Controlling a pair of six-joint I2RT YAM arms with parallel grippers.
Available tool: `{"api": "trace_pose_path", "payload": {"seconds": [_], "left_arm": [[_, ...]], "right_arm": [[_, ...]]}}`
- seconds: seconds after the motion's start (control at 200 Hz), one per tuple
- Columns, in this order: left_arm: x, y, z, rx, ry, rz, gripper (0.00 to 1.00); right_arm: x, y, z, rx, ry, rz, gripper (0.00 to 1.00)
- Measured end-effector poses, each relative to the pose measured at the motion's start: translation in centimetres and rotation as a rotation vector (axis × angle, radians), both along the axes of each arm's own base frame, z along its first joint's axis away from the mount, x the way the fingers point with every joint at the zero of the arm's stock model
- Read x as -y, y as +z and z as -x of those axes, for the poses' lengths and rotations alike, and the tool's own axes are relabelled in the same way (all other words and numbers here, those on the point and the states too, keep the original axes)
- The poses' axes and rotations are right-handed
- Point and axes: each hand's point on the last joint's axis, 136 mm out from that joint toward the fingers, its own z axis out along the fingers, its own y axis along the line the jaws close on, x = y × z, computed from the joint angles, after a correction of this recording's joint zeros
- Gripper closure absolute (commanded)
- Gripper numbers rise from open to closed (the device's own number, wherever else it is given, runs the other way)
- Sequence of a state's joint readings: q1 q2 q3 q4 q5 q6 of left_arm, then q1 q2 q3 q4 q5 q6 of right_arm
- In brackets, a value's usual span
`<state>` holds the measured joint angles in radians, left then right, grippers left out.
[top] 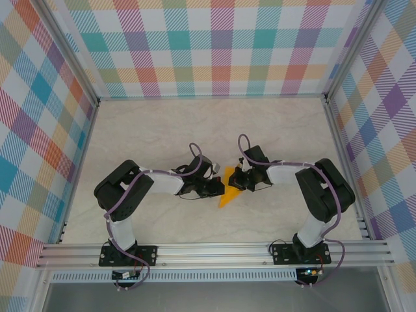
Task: Fold a paper plane with a square sheet of paper (pick it up from the middle)
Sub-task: Fourth fold the wing at the center of the table.
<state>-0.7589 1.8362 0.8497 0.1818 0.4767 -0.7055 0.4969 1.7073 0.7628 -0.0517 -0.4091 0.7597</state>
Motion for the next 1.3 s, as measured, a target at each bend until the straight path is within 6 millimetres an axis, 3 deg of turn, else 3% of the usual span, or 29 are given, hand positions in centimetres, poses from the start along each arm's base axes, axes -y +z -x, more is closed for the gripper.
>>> {"api": "trace_pose_path", "payload": {"seconds": [0.46,0.7,0.96,1.3], "left_arm": [[-0.2,0.0,-0.4,0.018,-0.005,-0.035,1.0],[-0.2,-0.1,-0.3,0.022,-0.017,-0.046,1.0],[-0.1,-0.1,-0.3,0.027,-0.026,-0.05,1.0],[0.0,-0.1,-0.3,0.03,-0.04,-0.059,1.0]], "right_arm": [[1.2,0.1,-1.6,0.007,-0.014,-0.093,0.95],[3.5,0.0,-4.0,0.05,-0.084,-0.093,0.95],[3.9,0.0,-4.6,0.018,-0.091,-0.118,0.95],[7.0,0.2,-9.0,0.059,-0.2,-0.067,0.95]]}}
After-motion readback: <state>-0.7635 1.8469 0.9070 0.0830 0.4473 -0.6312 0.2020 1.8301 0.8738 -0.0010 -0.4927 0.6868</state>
